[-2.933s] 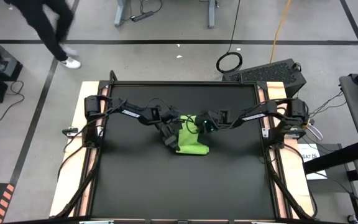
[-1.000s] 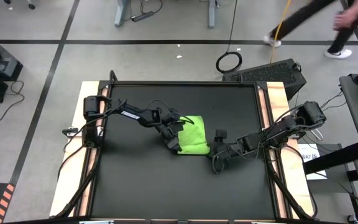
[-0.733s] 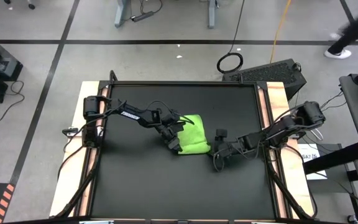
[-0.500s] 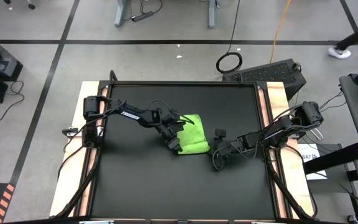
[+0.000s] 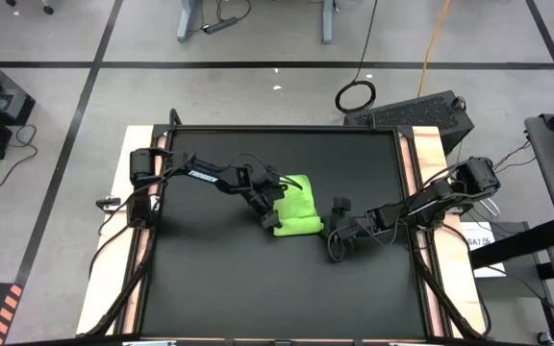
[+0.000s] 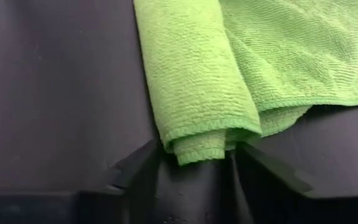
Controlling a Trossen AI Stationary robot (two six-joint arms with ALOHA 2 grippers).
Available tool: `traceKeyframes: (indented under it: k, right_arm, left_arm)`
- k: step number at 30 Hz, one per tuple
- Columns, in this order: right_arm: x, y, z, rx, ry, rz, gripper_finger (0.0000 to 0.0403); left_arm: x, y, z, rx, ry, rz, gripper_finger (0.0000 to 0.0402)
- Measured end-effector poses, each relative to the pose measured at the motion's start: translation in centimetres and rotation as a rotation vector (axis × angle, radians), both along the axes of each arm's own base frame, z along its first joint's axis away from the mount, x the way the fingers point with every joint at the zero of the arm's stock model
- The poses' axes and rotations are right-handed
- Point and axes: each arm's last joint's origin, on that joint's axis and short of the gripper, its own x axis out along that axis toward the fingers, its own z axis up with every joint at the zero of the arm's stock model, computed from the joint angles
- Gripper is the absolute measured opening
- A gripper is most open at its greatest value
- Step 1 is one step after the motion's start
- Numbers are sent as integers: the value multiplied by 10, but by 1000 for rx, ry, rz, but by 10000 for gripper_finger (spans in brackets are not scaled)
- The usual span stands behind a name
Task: Roll towel into tight, uniform cylinder
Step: Roll the green towel
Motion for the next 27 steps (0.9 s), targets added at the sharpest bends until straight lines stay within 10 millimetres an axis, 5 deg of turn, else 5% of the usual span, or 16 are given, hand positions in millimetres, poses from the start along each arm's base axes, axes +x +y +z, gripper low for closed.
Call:
traceKeyframes:
  k: [8, 27]
  right_arm:
    - [5, 2, 5, -6, -57, 41, 290]
    - [0, -3, 20, -136, -70, -35, 295]
  left_arm:
    - [0, -1, 0, 6, 3, 2, 163]
    - [-1, -2, 0, 8, 19, -9, 163]
